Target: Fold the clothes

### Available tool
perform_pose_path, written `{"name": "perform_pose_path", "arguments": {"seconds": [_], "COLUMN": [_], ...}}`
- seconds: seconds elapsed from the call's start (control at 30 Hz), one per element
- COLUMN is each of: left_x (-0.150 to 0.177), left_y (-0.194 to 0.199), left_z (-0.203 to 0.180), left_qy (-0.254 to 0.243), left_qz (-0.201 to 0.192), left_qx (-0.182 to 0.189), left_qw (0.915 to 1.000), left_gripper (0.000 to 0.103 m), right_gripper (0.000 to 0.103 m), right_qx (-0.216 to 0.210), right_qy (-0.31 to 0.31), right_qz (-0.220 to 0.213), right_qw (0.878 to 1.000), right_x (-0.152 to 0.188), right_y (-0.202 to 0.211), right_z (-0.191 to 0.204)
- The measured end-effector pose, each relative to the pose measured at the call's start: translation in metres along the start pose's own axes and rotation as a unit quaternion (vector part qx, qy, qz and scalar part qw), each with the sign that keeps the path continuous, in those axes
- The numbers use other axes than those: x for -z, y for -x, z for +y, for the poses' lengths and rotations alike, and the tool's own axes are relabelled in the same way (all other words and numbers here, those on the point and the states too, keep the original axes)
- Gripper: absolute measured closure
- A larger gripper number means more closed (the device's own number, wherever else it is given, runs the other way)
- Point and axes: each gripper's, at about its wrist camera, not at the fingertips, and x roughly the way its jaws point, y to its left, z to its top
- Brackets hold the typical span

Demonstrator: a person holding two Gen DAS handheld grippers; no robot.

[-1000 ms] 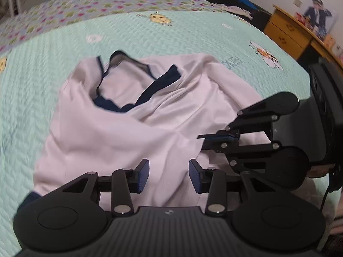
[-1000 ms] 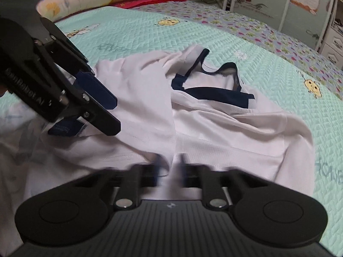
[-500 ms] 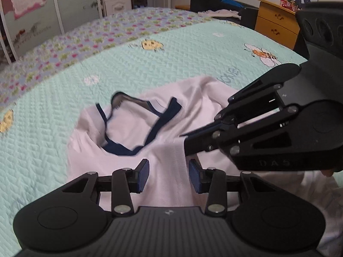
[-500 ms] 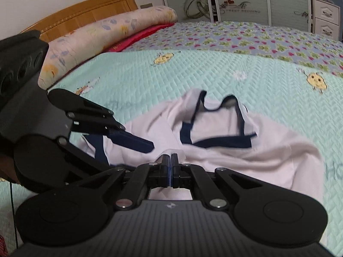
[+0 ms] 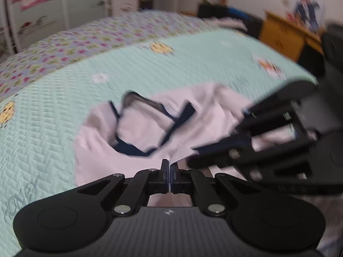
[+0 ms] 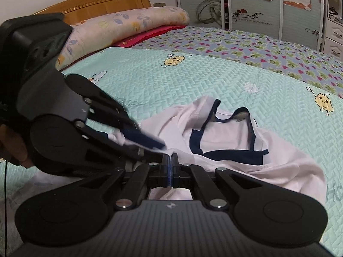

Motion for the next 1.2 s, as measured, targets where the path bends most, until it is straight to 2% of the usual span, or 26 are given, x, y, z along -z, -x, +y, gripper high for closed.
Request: {"name": "perform_pose_path", "arguments": {"seconds": [0.03,0.1,0.13,0.17,0.27,0.33,0.4,0.53,0.63,0.67,0.73,0.8,0.83,0.9,0.93,0.97,1.07,1.1,1.13,1.17,1.2], "left_x": [-0.003,-0.008,-0.011,-0.012,-0.008,0.008,0.031,0.078,0.095,0.1,0.112,0.125,0.131,0.143,0.149,0.155,0.156,0.137,0.117,0.099,0.081], "left_y": [0.007,0.021,0.028,0.038,0.062,0.071,0.079,0.086,0.077,0.074,0.078,0.083,0.086,0.091,0.093,0.096,0.117,0.113,0.11,0.095,0.08], "left_z": [0.014,0.041,0.054,0.076,0.144,0.185,0.219,0.264,0.282,0.288,0.295,0.303,0.306,0.314,0.318,0.321,0.308,0.291,0.274,0.255,0.235], "left_qy": [0.012,0.035,0.046,0.063,0.116,0.136,0.176,0.249,0.283,0.294,0.353,0.41,0.438,0.493,0.519,0.545,0.574,0.515,0.453,0.401,0.348], "left_qz": [-0.009,-0.027,-0.035,-0.043,-0.05,-0.038,-0.032,-0.016,-0.007,-0.005,-0.024,-0.042,-0.052,-0.07,-0.079,-0.088,-0.125,-0.112,-0.098,-0.074,-0.049], "left_qx": [-0.021,-0.063,-0.084,-0.113,-0.194,-0.238,-0.255,-0.26,-0.244,-0.239,-0.252,-0.263,-0.269,-0.279,-0.283,-0.287,-0.273,-0.281,-0.287,-0.272,-0.256], "left_qw": [0.9997,0.9971,0.9948,0.9907,0.9728,0.9609,0.9503,0.9329,0.9274,0.9252,0.9007,0.872,0.8561,0.8214,0.8027,0.783,0.7617,0.8023,0.8387,0.8716,0.9006], "left_gripper": [0.103,0.103,0.103,0.103,0.103,0.103,0.103,0.103,0.103,0.1,0.097,0.084,0.079,0.052,0.046,0.046,0.051,0.051,0.051,0.051,0.049], "right_gripper": [0.1,0.088,0.08,0.077,0.077,0.077,0.077,0.077,0.077,0.077,0.077,0.077,0.077,0.077,0.077,0.077,0.074,0.073,0.069,0.065,0.062], "right_qx": [0.002,-0.003,-0.009,-0.005,0.012,0.021,0.026,0.037,0.041,0.042,0.047,0.055,0.061,0.074,0.077,0.078,0.079,0.079,0.078,0.077,0.076], "right_qy": [-0.004,-0.031,-0.049,-0.064,-0.102,-0.126,-0.143,-0.159,-0.149,-0.145,-0.143,-0.141,-0.138,-0.132,-0.132,-0.13,-0.123,-0.122,-0.122,-0.121,-0.12], "right_qz": [-0.006,-0.015,-0.018,-0.017,-0.004,0.006,0.014,0.034,0.049,0.054,0.066,0.077,0.087,0.105,0.114,0.116,0.109,0.107,0.105,0.102,0.101], "right_qw": [1.0,0.999,0.999,0.998,0.995,0.992,0.989,0.986,0.987,0.987,0.986,0.986,0.985,0.983,0.982,0.982,0.983,0.984,0.984,0.984,0.985], "right_x": [-0.001,-0.004,-0.005,-0.005,0.0,0.005,0.011,0.023,0.027,0.029,0.032,0.034,0.034,0.039,0.043,0.046,0.049,0.05,0.051,0.051,0.051], "right_y": [0.001,0.004,0.005,0.005,0.002,-0.001,-0.004,-0.012,-0.017,-0.019,-0.024,-0.029,-0.033,-0.04,-0.044,-0.046,-0.046,-0.046,-0.046,-0.047,-0.047], "right_z": [0.0,-0.007,-0.012,-0.018,-0.034,-0.045,-0.052,-0.058,-0.056,-0.055,-0.056,-0.055,-0.055,-0.055,-0.055,-0.056,-0.054,-0.053,-0.052,-0.051,-0.05]}}
